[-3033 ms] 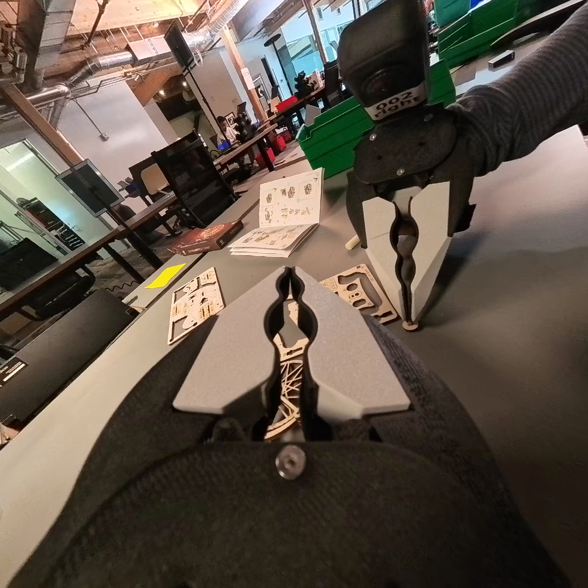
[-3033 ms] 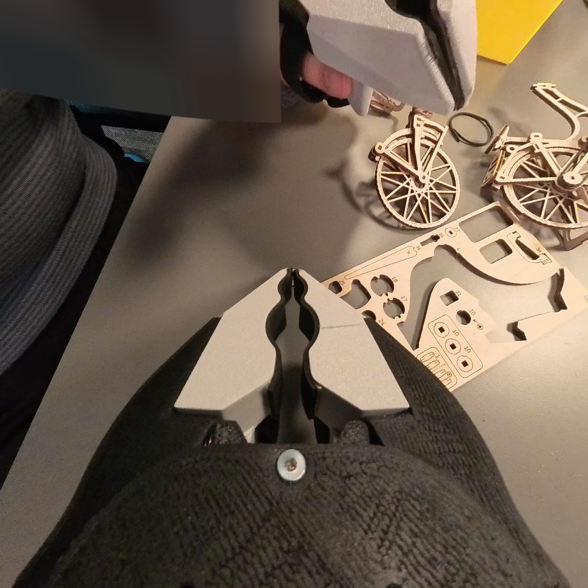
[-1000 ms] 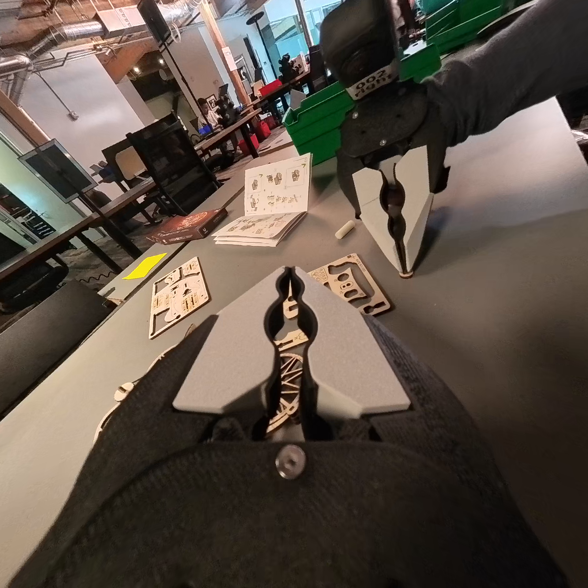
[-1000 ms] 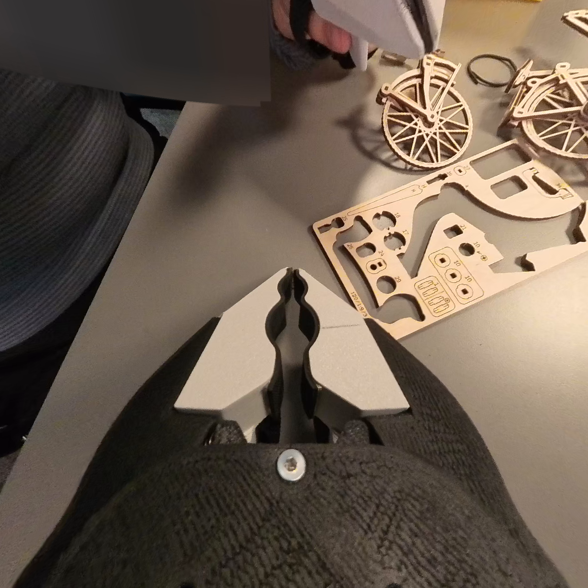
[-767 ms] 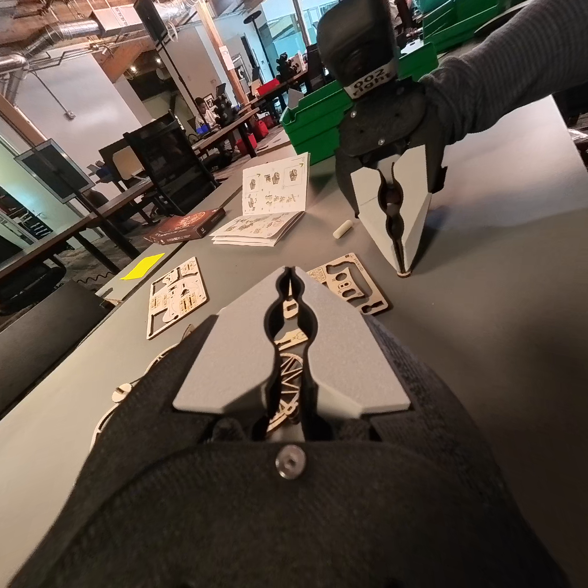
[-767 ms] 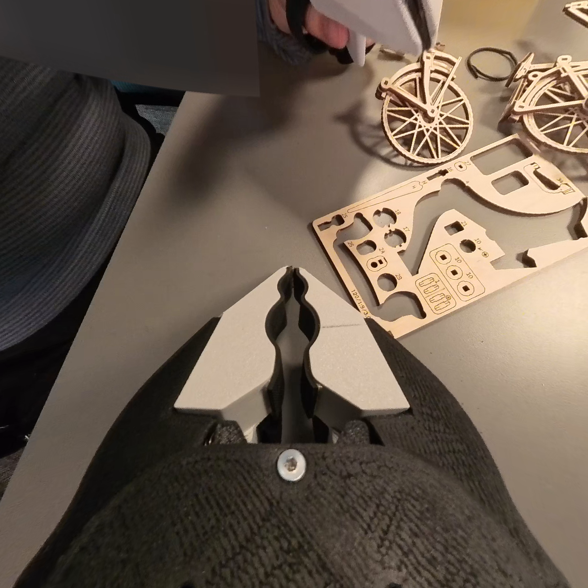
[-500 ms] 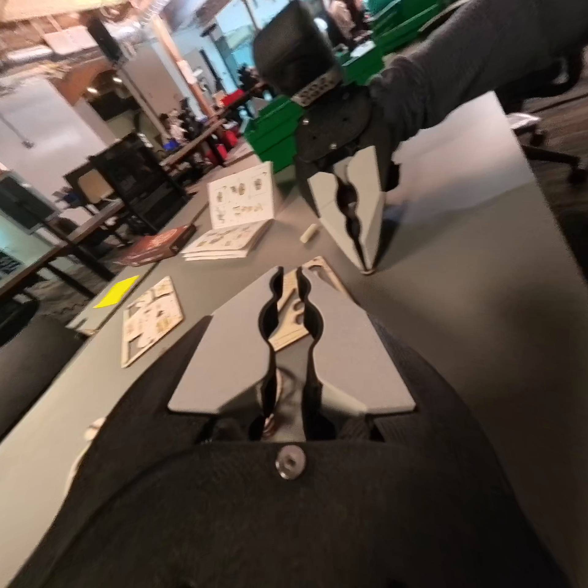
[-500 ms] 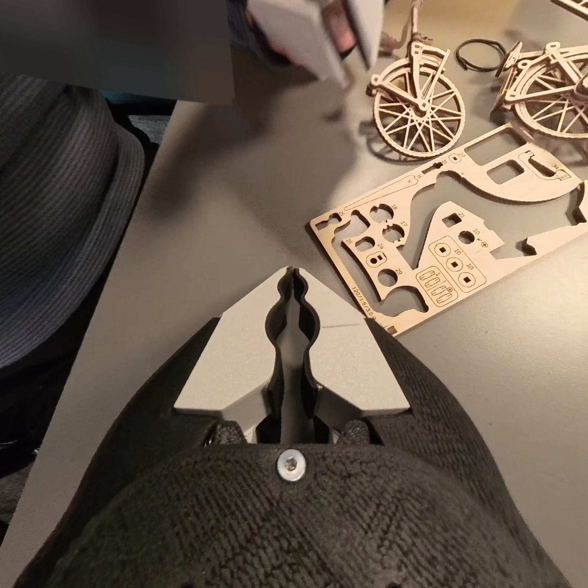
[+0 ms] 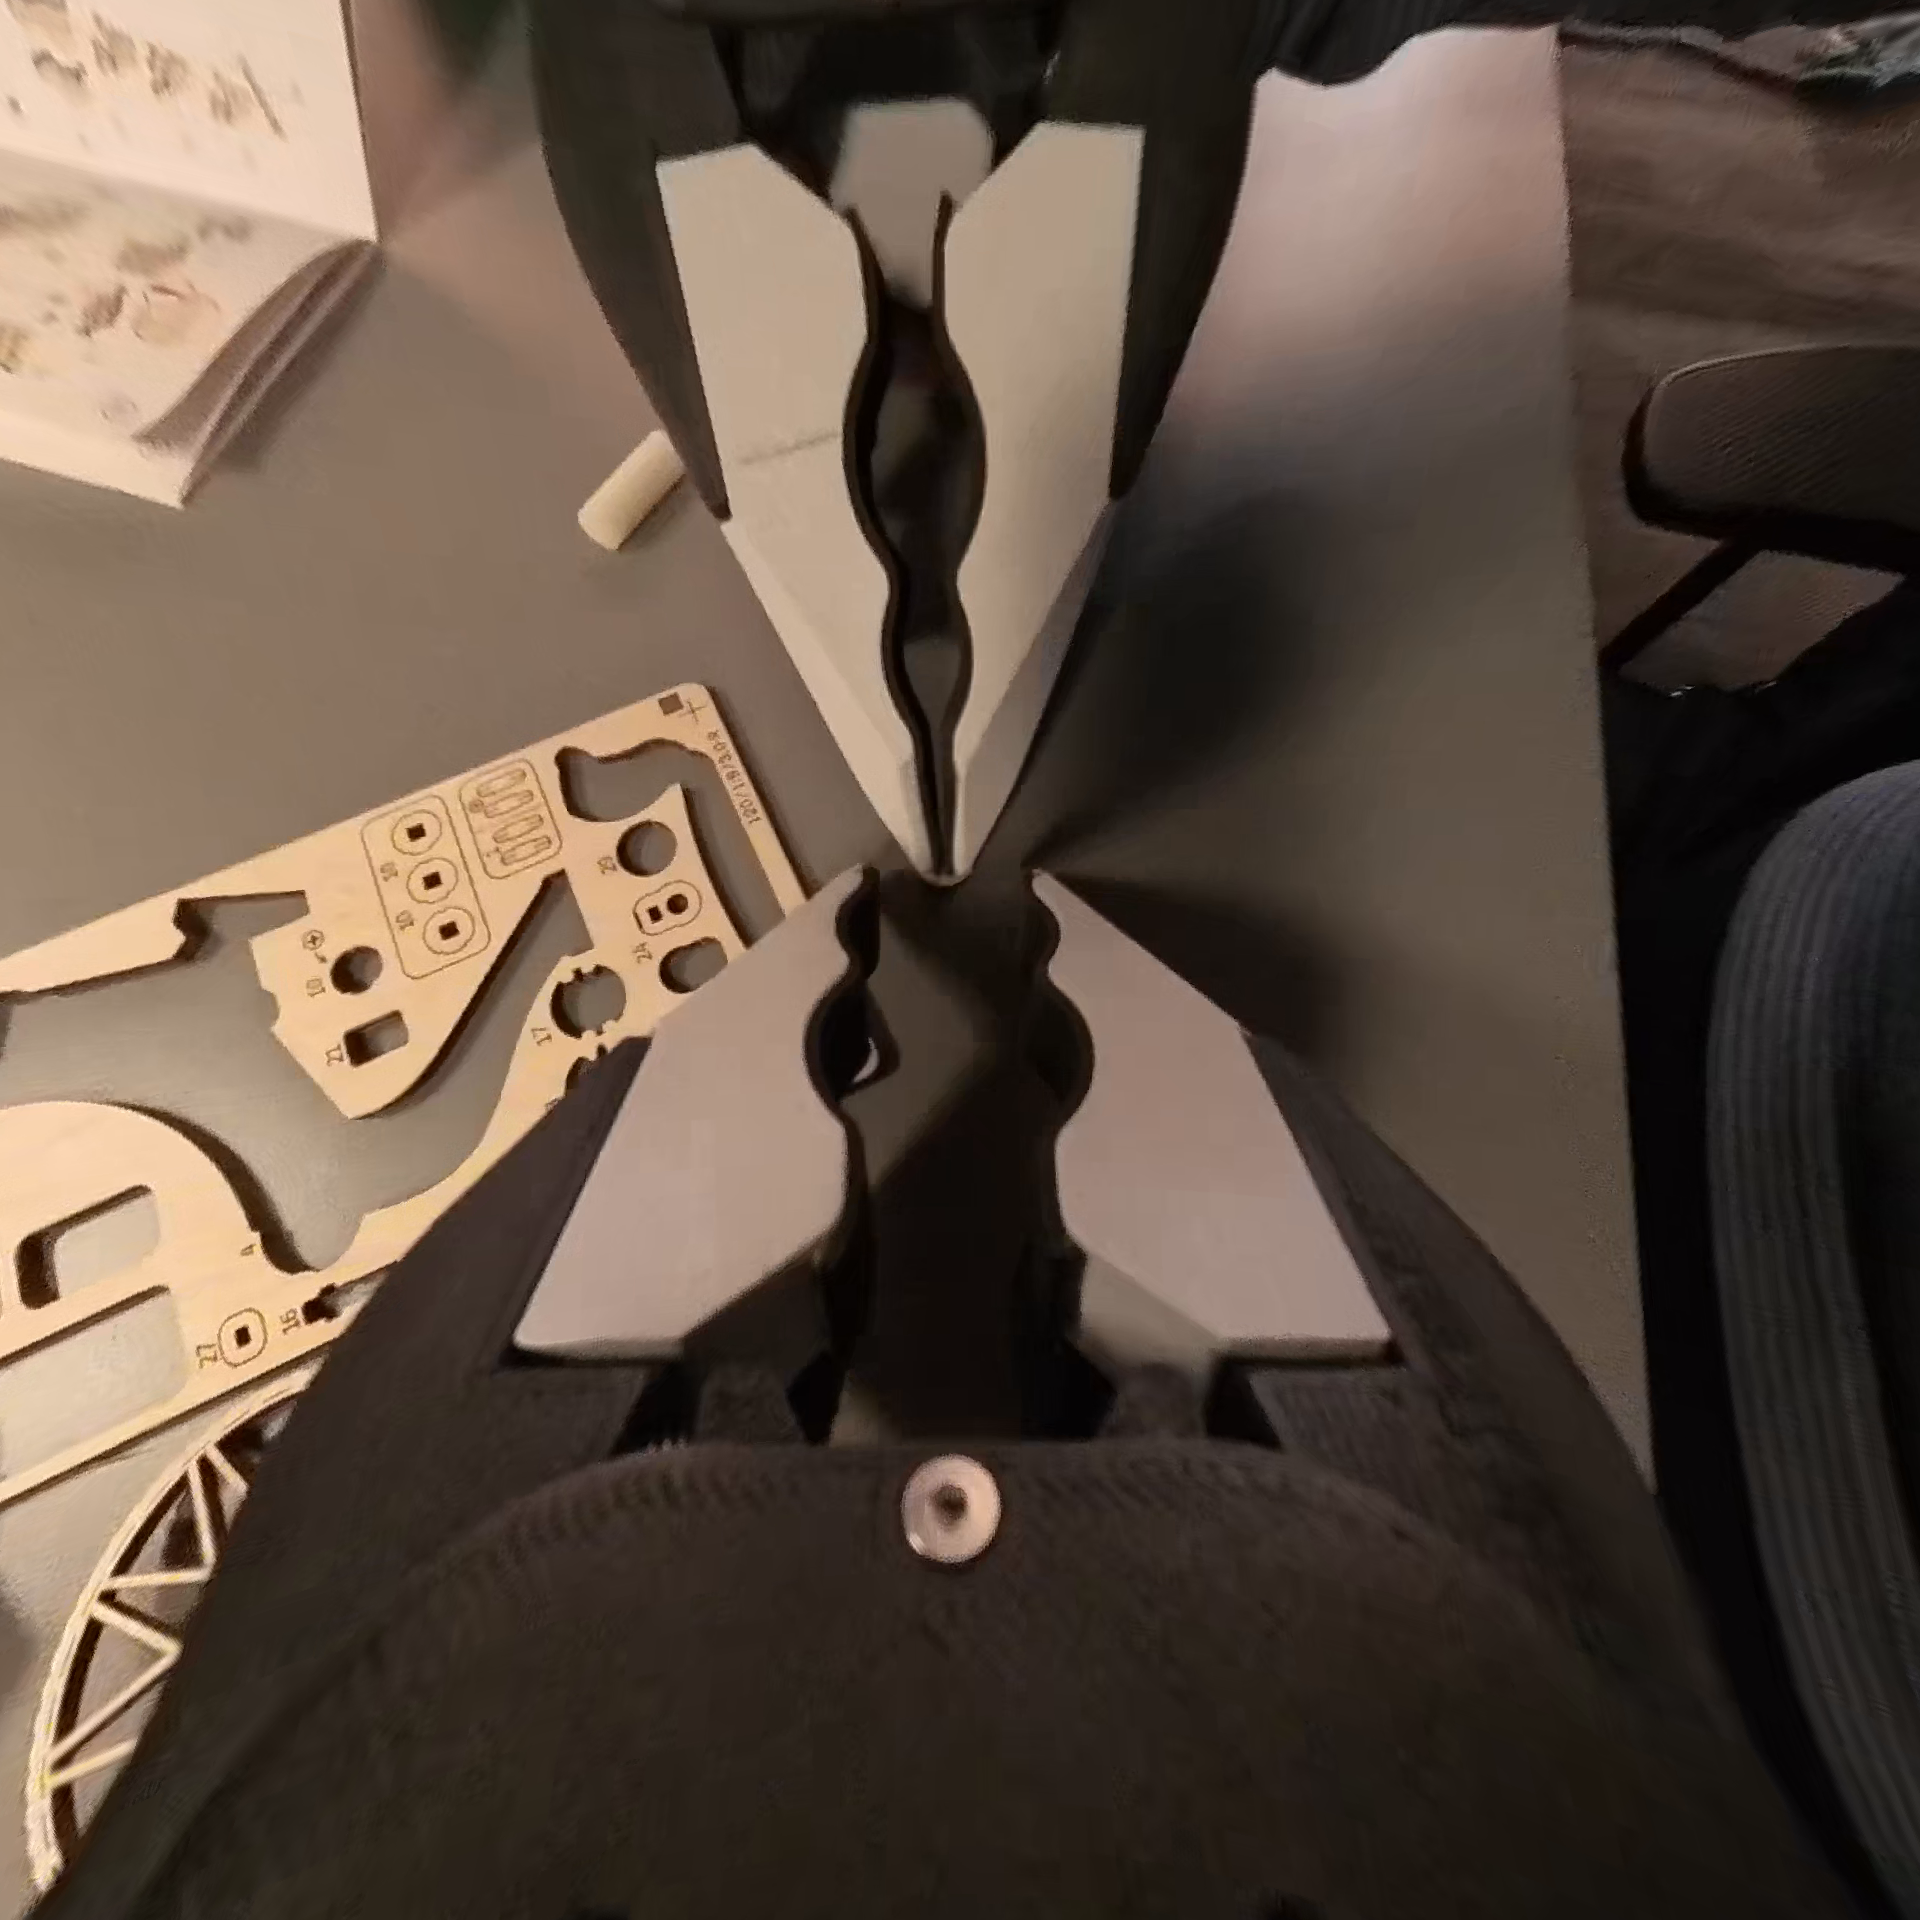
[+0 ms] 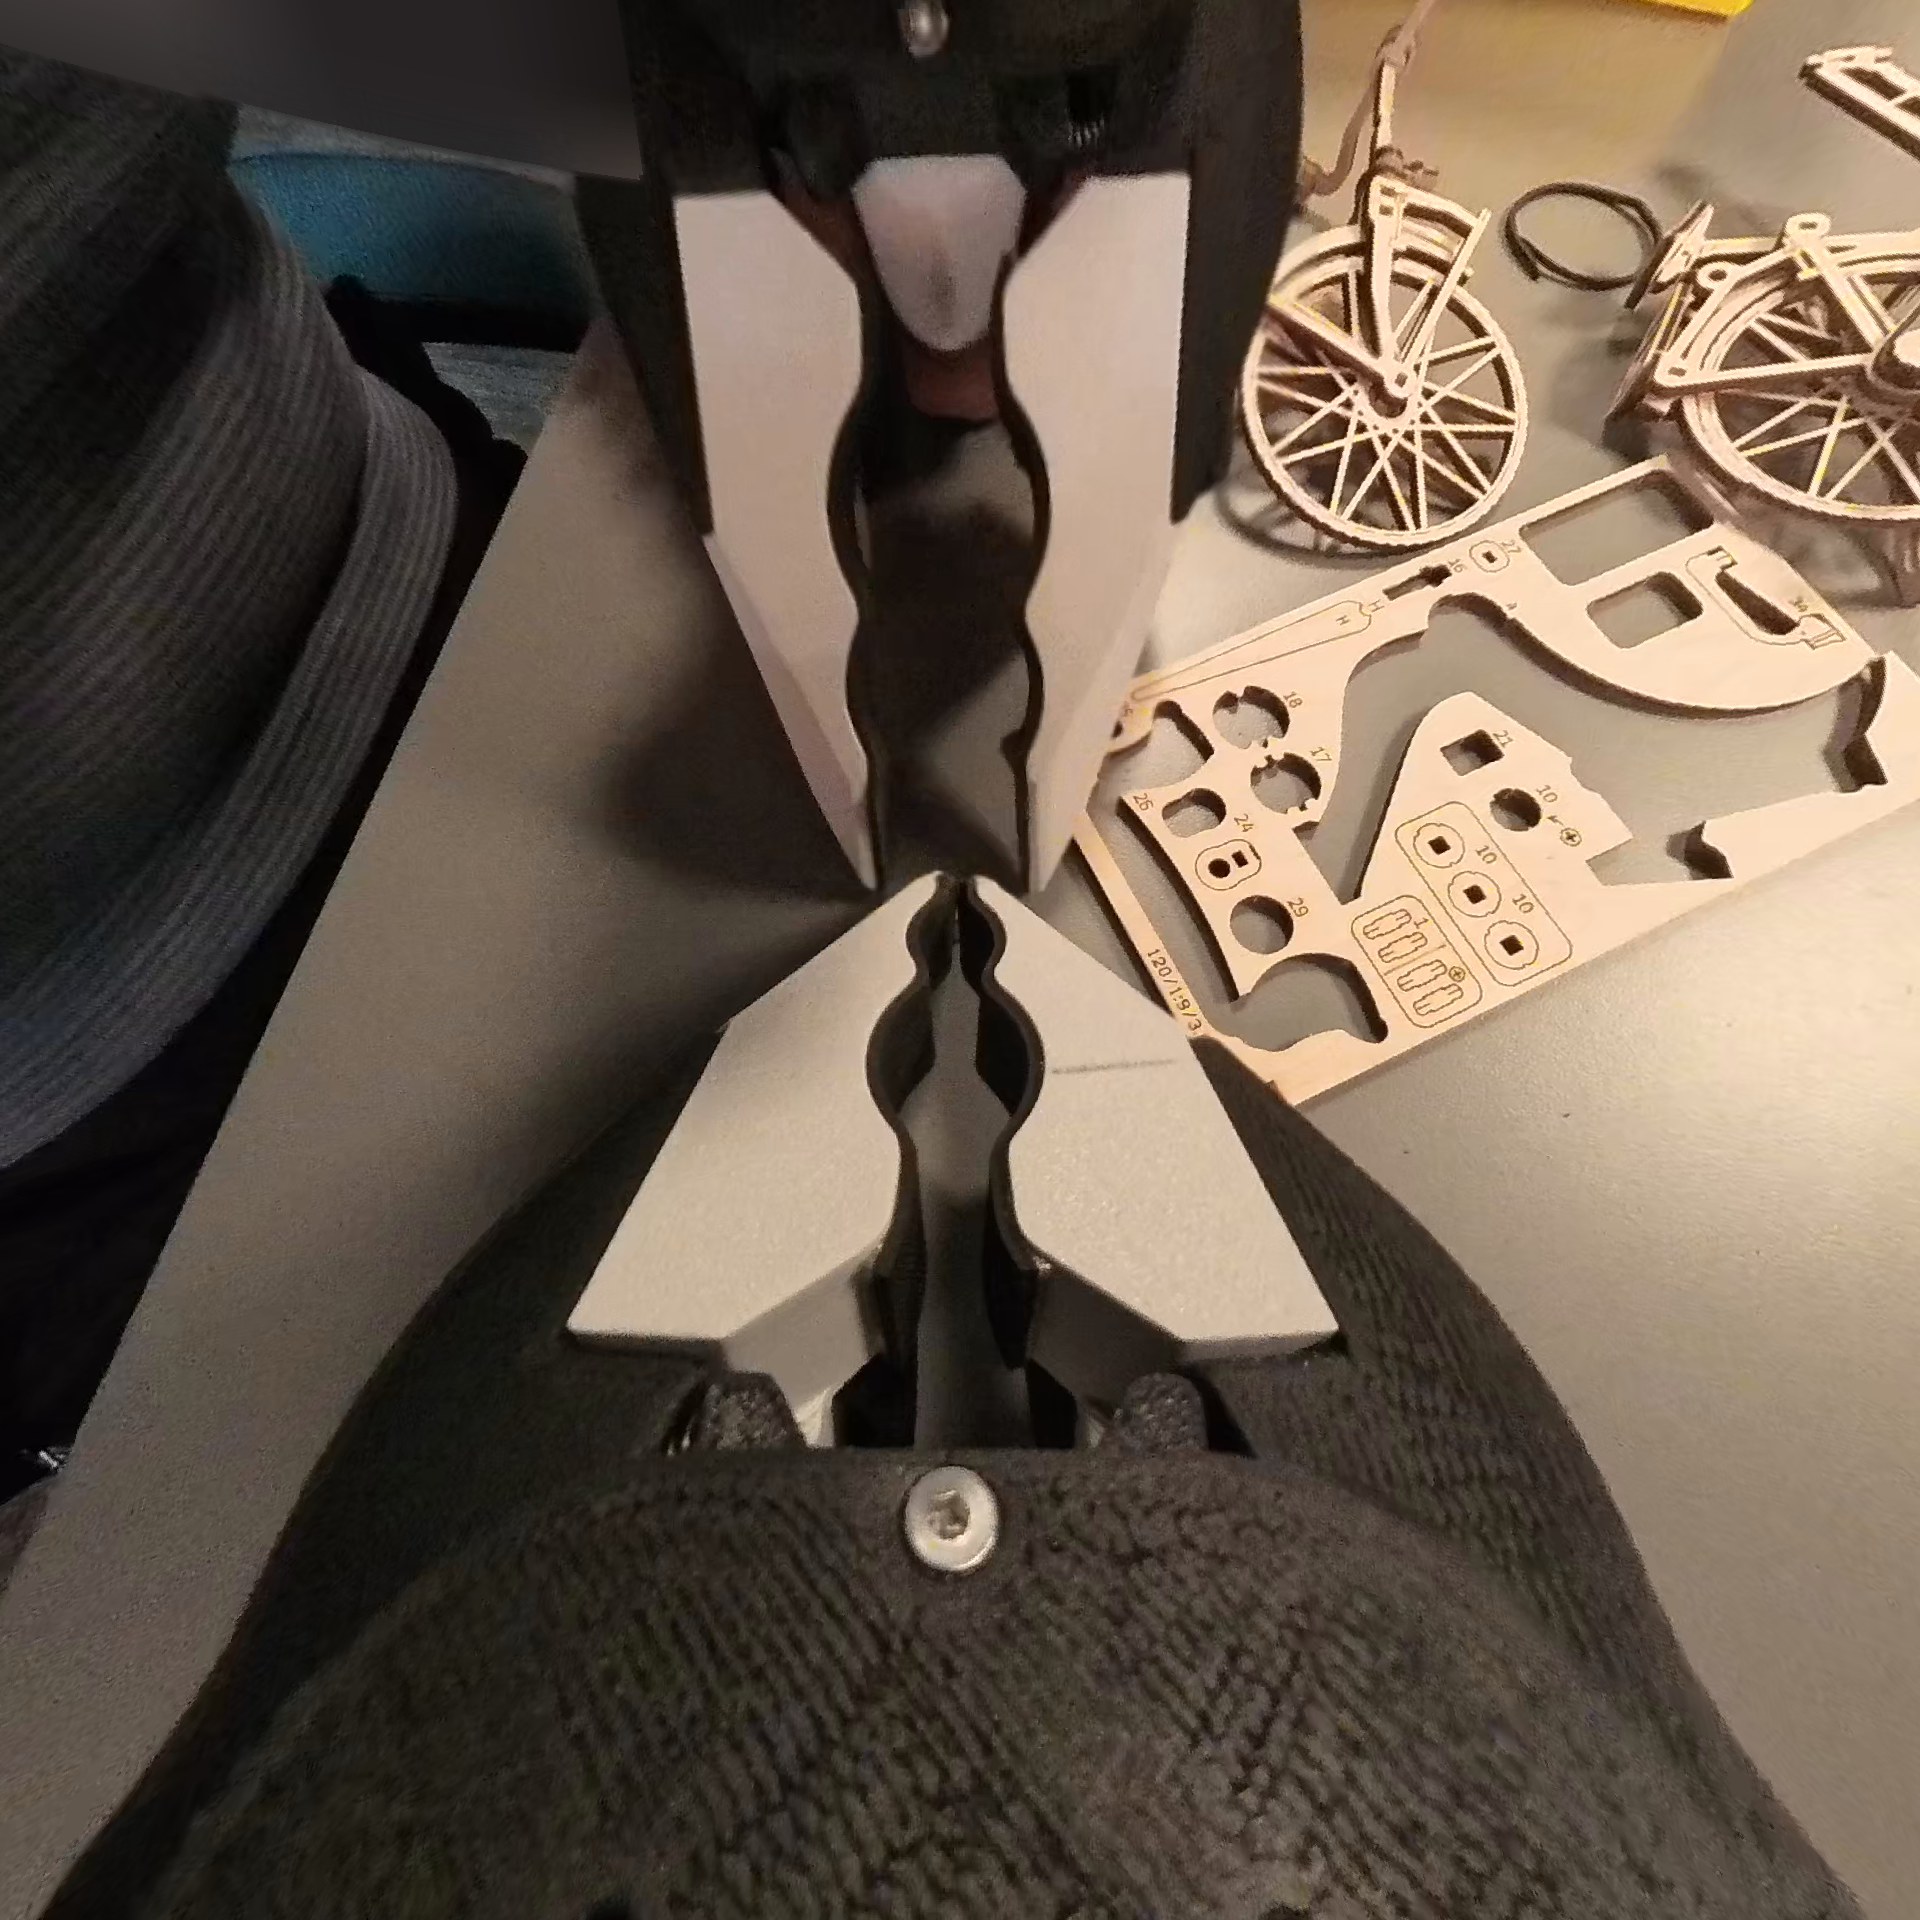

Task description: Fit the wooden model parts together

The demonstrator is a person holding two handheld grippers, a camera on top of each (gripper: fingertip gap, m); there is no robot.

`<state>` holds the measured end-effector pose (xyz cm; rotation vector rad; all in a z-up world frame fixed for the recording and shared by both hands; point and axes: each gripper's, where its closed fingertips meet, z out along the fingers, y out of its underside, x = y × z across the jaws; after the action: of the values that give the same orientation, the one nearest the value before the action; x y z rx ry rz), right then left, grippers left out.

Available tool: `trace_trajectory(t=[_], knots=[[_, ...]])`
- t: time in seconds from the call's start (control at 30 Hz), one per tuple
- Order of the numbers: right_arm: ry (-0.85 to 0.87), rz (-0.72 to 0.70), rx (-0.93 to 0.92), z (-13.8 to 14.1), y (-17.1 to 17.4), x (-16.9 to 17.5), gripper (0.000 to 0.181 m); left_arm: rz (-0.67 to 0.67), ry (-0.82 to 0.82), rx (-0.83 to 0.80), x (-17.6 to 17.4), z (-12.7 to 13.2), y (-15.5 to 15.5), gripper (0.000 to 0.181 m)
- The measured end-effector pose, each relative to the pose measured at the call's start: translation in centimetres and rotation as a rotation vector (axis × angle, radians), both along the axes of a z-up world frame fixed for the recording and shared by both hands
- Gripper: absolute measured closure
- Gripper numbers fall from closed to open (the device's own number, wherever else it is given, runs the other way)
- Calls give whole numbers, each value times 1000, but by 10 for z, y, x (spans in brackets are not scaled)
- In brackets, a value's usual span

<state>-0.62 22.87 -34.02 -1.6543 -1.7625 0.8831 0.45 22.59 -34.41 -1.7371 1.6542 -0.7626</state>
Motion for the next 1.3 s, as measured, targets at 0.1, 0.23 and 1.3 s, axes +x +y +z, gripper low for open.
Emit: trace_trajectory(t=[0.1,0.23,1.3], knots=[[0,13,-2,0,0,0,181,10,1,-32,3,-1,2,163],[2,19,20,0,0,0,181,0,2,-52,4,-1,1,168],[18,70,56,2,-1,6,181,-25,4,-104,3,-1,-1,173]])
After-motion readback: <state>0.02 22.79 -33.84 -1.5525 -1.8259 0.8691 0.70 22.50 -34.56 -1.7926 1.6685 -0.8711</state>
